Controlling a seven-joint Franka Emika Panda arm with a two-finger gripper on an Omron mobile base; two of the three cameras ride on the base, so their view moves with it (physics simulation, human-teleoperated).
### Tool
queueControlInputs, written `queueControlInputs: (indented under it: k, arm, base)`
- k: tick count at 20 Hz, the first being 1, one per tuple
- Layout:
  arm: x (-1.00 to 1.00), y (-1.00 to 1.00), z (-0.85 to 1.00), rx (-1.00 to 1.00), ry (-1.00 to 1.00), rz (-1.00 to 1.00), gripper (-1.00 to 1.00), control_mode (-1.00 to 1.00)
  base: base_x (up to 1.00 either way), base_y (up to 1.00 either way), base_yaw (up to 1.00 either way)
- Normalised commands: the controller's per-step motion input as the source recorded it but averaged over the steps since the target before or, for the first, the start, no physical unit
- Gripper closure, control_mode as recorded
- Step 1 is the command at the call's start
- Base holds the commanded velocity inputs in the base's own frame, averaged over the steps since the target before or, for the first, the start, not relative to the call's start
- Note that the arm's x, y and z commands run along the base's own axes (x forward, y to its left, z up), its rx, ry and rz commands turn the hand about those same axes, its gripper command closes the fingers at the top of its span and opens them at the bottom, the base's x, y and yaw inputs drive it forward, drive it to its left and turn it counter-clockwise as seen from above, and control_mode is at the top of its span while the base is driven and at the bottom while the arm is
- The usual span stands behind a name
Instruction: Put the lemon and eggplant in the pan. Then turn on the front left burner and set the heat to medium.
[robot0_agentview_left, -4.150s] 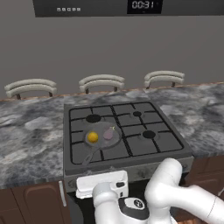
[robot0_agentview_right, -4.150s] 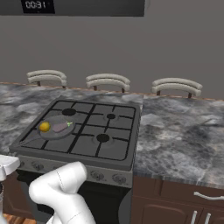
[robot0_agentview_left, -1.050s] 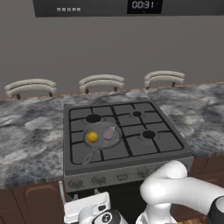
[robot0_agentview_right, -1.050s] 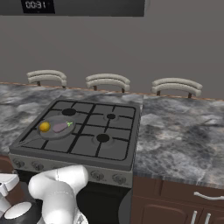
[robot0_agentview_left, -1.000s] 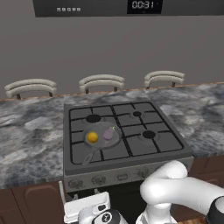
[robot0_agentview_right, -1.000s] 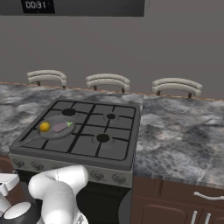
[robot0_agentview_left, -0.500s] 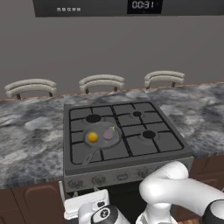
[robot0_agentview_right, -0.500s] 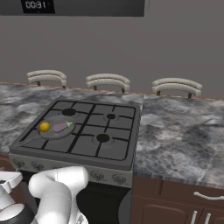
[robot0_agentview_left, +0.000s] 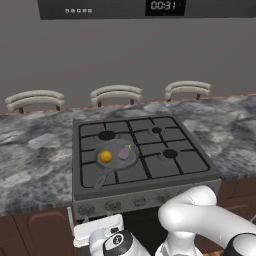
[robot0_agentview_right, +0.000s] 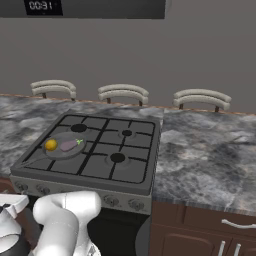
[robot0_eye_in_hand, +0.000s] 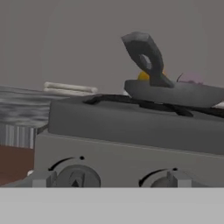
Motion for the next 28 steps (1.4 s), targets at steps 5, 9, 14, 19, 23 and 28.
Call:
queueControlInputs:
  k: [5,9,14,19,23,28]
  arm:
    - [0.13,0.09,-0.13,0.0,0.0,0.0,-1.0,-1.0]
    - [0.13,0.16,-0.14,0.0,0.0,0.0,-1.0,-1.0]
    - [0.15,0.19,-0.17,0.0,0.0,0.0,-1.0,-1.0]
    - [0.16,0.06,-0.17,0.0,0.0,0.0,-1.0,-1.0]
    - [0.17,0.06,-0.19,0.0,0.0,0.0,-1.0,-1.0]
    - [0.15,0.12,-0.17,0.0,0.0,0.0,-1.0,-1.0]
  base:
    - [0.0,0.0,0.0]
    - [0.0,0.0,0.0]
    - [0.0,0.0,0.0]
    - [0.0,0.0,0.0]
    - [0.0,0.0,0.0]
    - [0.0,0.0,0.0]
